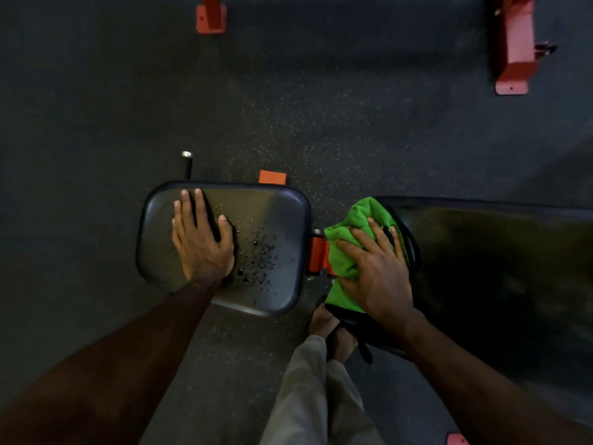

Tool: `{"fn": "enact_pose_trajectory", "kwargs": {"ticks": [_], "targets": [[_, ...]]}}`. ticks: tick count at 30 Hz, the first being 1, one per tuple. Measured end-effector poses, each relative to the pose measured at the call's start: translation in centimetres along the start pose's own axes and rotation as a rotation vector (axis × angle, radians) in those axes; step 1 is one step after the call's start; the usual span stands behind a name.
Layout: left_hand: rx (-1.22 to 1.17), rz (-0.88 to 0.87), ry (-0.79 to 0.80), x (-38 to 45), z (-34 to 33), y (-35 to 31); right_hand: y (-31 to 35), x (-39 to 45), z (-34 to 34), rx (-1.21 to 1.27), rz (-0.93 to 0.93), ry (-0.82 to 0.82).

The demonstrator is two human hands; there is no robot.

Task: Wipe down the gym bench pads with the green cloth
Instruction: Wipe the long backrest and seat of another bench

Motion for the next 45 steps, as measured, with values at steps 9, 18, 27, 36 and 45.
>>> {"fn": "enact_pose_trajectory", "kwargs": {"ticks": [9, 18, 27, 36, 45], "targets": [[0.02, 0.002, 0.002, -0.2, 0.0, 0.0, 8.4, 2.4, -2.2, 0.513, -0.32, -0.161], [0.043, -0.031, 0.009, -0.1, -0.8, 0.5, 16.9, 3.2, -7.8, 0.324, -0.455, -0.077], [0.0, -0.022, 0.023, -0.2, -0.6, 0.1, 17.2, 3.2, -9.9, 0.16, -0.525, -0.146], [-0.41, -0.004, 0.077, 2.2, 2.5, 3.0, 17.3, 2.8, -10.2, 0.188, -0.536, -0.196], [-0.151, -0.262, 0.082, 3.0, 1.9, 5.9, 19.7, 0.5, -10.6, 0.262, -0.756, -0.263]]}}
Point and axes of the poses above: each hand's wrist, its own x-axis towards the middle knuckle, its own z-axis out of the back of the hand, y = z × x, the point moved 1 cm from there along x, towards the middle knuckle, and after that the axes turned 12 degrees about -y, right-handed, at the moved point
